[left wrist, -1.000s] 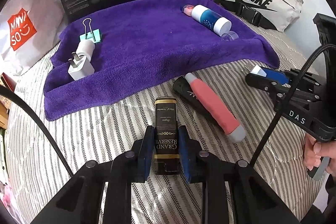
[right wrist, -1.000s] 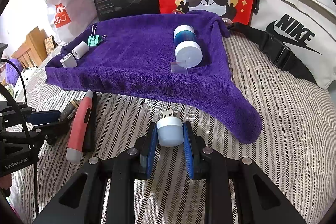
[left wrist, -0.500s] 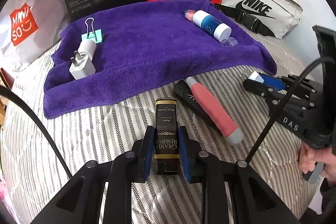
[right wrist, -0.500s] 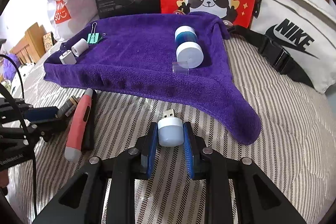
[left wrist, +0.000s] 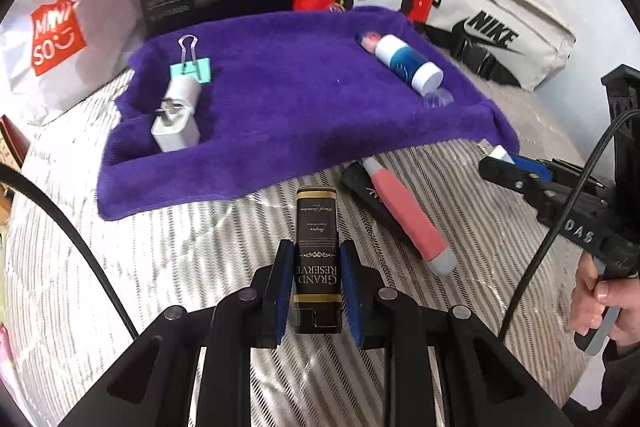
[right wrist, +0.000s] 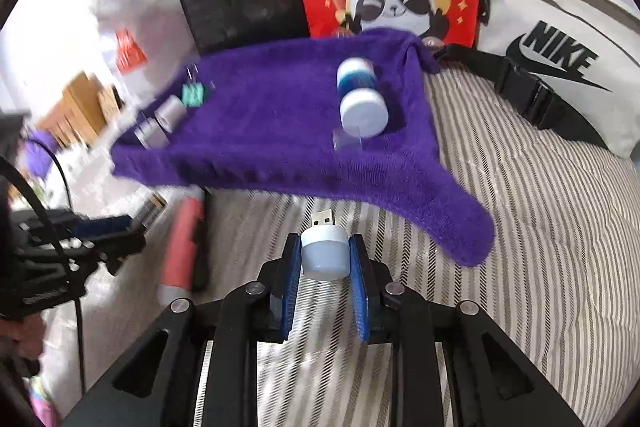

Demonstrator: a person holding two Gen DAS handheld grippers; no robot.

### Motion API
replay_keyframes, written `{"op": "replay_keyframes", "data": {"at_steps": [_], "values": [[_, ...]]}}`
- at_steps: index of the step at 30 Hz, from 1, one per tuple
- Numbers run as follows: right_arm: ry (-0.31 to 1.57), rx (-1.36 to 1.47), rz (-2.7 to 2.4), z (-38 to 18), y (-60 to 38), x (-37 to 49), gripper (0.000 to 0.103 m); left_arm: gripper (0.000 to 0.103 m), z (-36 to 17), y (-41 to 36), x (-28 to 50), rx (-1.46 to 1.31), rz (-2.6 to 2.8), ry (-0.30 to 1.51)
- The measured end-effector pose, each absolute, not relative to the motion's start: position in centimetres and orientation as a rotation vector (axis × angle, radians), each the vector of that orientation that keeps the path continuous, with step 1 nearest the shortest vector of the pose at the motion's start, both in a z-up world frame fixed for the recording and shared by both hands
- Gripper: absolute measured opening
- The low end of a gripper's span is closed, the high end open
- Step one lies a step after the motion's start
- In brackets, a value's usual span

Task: Organize rigid objects
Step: 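Carry the Grand Reserve box and USB light over the towel with both grippers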

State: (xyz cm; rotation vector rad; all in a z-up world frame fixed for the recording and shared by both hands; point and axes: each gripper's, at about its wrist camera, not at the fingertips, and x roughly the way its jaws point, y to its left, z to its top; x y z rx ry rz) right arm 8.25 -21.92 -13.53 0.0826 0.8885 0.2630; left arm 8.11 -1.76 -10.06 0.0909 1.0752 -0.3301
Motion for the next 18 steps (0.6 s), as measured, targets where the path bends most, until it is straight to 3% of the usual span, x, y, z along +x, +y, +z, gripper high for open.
{"op": "replay_keyframes", "data": {"at_steps": [18], "values": [[0.832, 0.058, 0.33, -7.2, -22.2, 9.5, 0.024, 0.022, -8.0, 2.3, 10.0, -0.032, -0.287, 1.052]]}}
